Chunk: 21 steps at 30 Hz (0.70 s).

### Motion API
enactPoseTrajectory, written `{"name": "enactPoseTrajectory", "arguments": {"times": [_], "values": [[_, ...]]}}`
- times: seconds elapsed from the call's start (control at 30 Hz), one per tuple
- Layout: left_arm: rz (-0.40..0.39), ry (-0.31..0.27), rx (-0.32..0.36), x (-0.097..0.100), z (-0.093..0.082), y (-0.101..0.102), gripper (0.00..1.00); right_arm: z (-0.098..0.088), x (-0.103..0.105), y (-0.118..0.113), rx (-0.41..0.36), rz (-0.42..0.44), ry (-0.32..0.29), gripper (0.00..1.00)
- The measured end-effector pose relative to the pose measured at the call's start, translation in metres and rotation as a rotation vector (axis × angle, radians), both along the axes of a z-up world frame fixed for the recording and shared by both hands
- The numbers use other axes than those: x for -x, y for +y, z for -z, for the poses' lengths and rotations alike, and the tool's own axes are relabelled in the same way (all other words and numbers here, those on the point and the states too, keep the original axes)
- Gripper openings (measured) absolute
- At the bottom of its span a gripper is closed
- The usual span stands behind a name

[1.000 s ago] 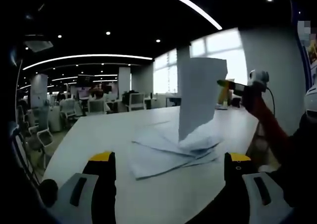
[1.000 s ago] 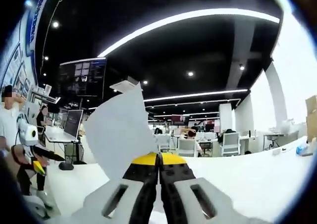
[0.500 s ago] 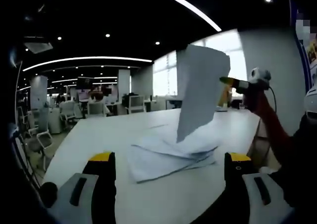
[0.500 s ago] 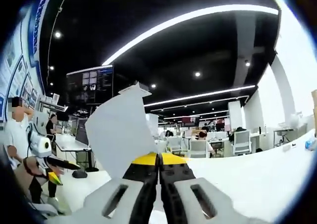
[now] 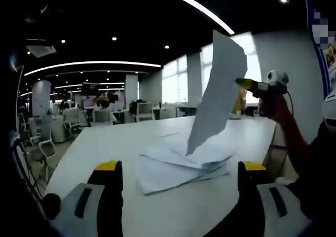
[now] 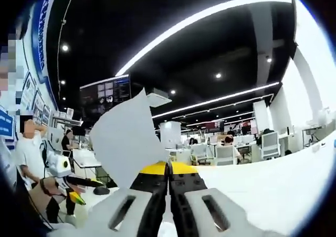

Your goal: Organize the stack of printing papers by aligning and flattening the scattered papers on the table

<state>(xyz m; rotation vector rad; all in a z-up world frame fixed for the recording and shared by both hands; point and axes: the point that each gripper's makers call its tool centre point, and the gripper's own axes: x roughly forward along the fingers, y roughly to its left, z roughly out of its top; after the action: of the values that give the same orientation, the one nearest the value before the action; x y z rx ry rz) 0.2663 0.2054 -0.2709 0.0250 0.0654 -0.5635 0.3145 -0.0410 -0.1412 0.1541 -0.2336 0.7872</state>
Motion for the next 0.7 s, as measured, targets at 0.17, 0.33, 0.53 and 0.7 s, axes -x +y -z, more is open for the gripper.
{"name": "enactPoseTrajectory", "arguments": {"times": [0.17, 0.33, 0.53, 0.7], "values": [[-0.006, -0.017, 0.006, 0.000, -0.005, 0.001, 0.92, -0.001, 0.002, 0.003, 0.002, -0.025, 0.012, 0.00], [-0.002, -0.017, 0.002, 0.001, -0.004, 0.000, 0.92, -0.001, 0.006, 0.007, -0.008, -0.066, 0.031, 0.00], [0.000, -0.020, 0.004, 0.001, -0.006, -0.001, 0.92, 0.000, 0.011, 0.014, -0.018, -0.110, 0.057, 0.00], [0.003, -0.025, 0.003, 0.001, -0.007, -0.001, 0.92, 0.003, 0.016, 0.021, -0.018, -0.141, 0.079, 0.00]]}}
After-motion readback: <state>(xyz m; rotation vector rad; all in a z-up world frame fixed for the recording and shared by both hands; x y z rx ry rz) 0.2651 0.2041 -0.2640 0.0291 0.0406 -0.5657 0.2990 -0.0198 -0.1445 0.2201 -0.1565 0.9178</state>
